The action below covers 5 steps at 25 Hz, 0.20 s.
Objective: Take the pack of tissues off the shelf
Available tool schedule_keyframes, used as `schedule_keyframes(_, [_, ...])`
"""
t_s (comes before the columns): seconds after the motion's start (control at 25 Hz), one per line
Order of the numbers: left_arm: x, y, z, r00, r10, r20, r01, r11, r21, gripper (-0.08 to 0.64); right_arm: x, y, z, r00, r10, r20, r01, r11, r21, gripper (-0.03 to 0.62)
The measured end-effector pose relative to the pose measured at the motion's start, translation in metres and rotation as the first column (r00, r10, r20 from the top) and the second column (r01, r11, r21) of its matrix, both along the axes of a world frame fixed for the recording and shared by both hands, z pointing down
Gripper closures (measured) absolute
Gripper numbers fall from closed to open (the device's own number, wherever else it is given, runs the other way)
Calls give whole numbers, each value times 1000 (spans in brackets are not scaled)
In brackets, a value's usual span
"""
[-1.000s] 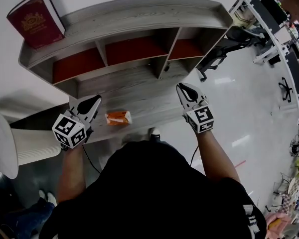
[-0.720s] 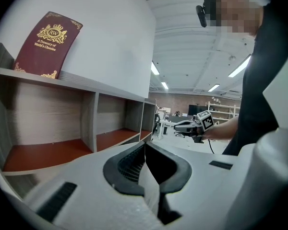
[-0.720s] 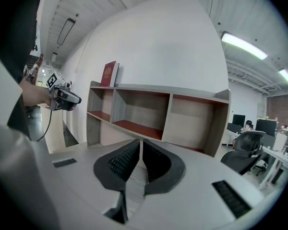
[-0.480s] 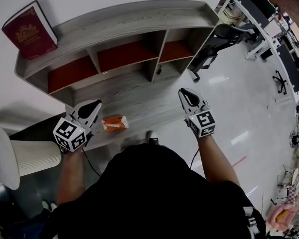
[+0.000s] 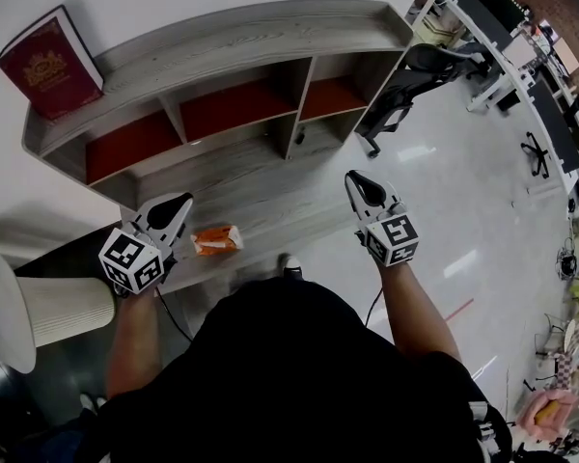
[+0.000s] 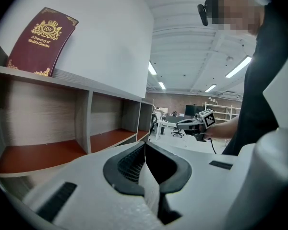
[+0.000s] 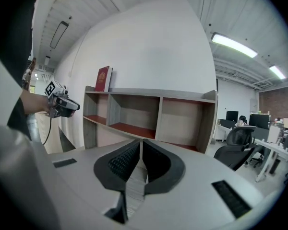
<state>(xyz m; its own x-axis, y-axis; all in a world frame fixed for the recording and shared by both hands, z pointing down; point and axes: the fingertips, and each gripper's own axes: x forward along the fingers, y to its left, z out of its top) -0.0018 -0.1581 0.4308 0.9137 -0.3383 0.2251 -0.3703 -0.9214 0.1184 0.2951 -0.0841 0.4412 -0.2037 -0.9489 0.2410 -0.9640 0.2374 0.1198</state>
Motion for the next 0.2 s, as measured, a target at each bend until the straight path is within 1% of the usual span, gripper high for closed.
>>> schedule_keyframes(0.2, [-1, 1, 2, 1000, -3, -10, 3, 1000, -5, 540, -2, 4, -4, 1000, 3, 11, -3, 1000, 8, 566])
